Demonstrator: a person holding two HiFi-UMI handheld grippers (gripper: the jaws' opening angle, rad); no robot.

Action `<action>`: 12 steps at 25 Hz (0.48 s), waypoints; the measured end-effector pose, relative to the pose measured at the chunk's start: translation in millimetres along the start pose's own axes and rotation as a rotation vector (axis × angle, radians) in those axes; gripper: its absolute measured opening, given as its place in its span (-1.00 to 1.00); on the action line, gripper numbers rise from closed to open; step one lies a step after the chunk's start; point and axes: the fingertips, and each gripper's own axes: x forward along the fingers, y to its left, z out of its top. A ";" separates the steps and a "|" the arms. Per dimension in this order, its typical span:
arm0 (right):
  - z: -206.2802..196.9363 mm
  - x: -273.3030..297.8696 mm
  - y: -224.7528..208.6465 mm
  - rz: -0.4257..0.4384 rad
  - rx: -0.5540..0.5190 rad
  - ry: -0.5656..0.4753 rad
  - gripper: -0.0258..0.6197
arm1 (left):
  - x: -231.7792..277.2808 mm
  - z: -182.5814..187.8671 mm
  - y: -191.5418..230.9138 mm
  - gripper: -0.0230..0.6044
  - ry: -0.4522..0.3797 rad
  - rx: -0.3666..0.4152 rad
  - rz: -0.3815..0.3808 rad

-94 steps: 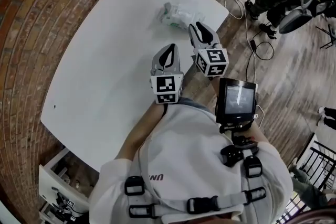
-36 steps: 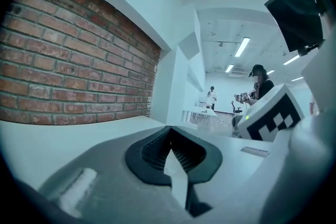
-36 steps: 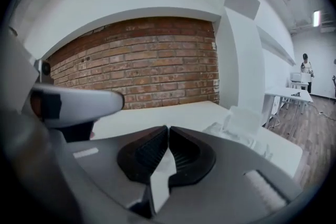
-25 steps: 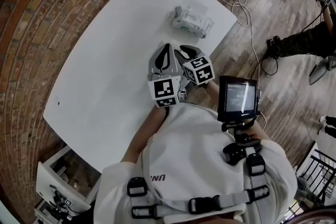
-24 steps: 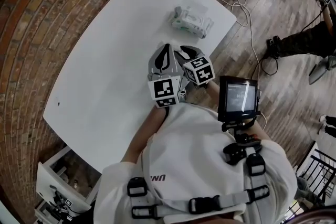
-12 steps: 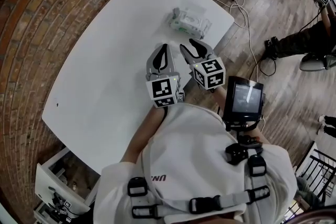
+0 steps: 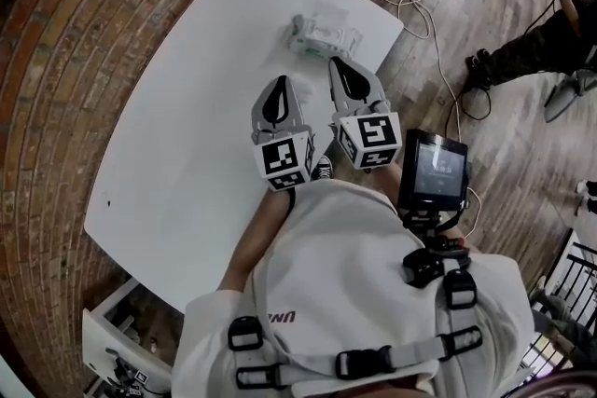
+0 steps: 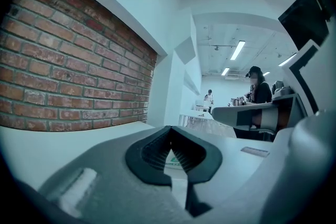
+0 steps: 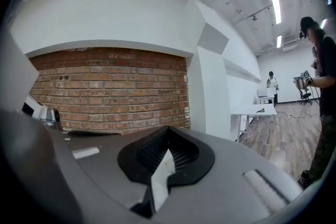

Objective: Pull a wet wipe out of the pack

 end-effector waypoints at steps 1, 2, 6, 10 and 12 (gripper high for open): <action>0.3 -3.2 0.0 -0.005 -0.009 -0.003 -0.90 | -0.2 -0.4 -3.1 -0.92 0.004 -0.003 -0.010; -0.7 -6.3 -0.1 -0.008 -0.014 -0.003 -0.90 | -0.5 -1.3 -6.3 -0.92 0.008 -0.003 -0.020; -10.7 -14.5 0.3 -0.024 -0.008 0.019 -0.90 | -1.7 0.2 -12.1 -0.92 0.005 0.016 -0.048; -17.2 -18.4 -5.2 -0.046 0.008 0.034 -0.90 | -3.5 4.8 -16.3 -0.92 -0.005 0.025 -0.058; -19.4 -19.2 -6.8 -0.050 0.016 0.044 -0.90 | -4.3 5.0 -17.8 -0.92 -0.006 0.027 -0.061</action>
